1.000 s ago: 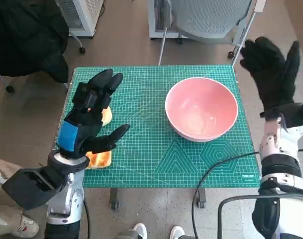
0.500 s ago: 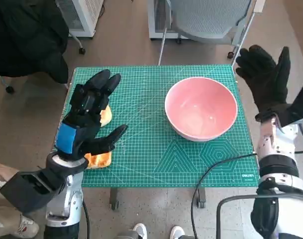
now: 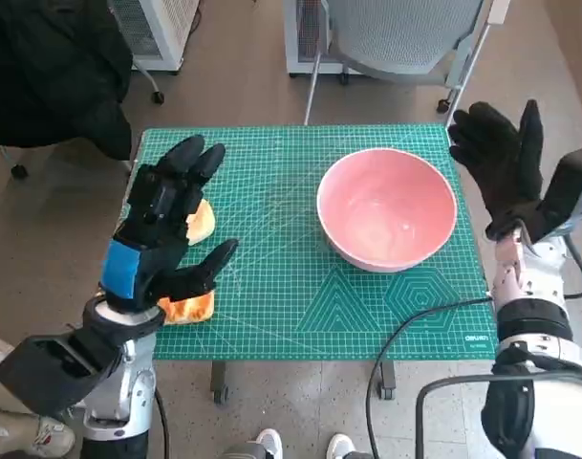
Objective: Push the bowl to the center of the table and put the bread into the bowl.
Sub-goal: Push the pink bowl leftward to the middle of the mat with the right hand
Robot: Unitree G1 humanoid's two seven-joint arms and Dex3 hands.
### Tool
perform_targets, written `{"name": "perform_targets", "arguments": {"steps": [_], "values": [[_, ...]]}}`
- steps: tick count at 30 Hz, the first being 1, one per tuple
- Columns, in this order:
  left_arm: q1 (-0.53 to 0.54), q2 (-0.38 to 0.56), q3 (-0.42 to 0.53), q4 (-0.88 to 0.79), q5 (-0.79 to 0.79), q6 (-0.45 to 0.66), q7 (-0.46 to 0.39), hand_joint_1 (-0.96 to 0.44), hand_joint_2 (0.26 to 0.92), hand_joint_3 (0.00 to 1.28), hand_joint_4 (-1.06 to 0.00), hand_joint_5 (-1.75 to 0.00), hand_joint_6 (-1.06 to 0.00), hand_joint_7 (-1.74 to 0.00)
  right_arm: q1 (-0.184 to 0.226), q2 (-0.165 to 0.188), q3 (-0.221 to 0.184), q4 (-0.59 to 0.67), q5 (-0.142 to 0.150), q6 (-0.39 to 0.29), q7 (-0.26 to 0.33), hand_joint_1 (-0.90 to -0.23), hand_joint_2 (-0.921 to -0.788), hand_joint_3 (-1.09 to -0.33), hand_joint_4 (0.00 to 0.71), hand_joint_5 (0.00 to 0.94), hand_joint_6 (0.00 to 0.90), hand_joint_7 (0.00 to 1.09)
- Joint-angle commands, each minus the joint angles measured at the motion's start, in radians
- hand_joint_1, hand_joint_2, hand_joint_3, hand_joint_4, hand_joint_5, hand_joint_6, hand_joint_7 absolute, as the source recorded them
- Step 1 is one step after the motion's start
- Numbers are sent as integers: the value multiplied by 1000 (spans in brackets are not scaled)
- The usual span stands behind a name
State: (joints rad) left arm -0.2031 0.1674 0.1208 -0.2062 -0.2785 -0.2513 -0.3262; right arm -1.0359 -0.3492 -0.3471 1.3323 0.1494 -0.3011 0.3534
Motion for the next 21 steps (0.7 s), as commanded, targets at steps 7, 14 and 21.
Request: {"name": "perform_targets", "arguments": {"steps": [7,14,21], "values": [[25,18,8,-36,3,5,5,-189,691,637,1,-387,1,-546,40,-2,6,20,-44,49,-37,-626,-921,-811,162,8,239,33],[42,30,18,-50,7,0,6,-194,685,647,1,-393,1,-538,58,-8,4,24,-63,78,-61,-621,-921,-828,163,6,236,27],[52,33,23,-54,9,-4,9,-203,681,654,1,-398,1,-534,74,-3,-5,25,-58,97,-71,-620,-921,-826,164,4,244,25]]}}
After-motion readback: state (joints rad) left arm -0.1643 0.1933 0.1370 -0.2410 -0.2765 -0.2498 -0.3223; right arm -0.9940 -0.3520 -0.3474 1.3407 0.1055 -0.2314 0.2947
